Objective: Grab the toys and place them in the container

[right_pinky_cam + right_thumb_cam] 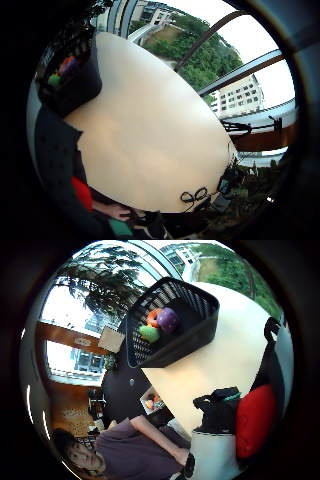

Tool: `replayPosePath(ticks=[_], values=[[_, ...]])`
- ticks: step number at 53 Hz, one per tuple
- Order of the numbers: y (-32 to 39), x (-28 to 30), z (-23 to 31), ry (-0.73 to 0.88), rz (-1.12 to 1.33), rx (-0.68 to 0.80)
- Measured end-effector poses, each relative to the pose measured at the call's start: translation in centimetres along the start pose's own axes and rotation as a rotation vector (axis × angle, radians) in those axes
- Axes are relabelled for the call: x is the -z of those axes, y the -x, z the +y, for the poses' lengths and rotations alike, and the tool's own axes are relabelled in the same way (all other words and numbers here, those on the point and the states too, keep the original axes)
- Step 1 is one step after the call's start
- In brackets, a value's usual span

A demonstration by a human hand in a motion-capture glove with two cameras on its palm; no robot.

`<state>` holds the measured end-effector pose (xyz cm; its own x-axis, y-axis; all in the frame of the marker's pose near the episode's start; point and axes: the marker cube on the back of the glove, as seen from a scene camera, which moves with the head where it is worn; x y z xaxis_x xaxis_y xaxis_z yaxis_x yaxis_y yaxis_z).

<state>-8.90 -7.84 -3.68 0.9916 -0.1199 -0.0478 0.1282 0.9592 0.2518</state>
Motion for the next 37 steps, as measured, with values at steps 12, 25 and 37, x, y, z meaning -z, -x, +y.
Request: replayPosePath(ticks=[12, 25, 37], values=[[5.4, 6.7, -7.3, -0.077, -0.044, -0.032], [8.4, 5.9, -13.3, -0.063, 0.045, -0.127], [15.2, 2.0, -17.5, 0.014, -0.090, 0.064]])
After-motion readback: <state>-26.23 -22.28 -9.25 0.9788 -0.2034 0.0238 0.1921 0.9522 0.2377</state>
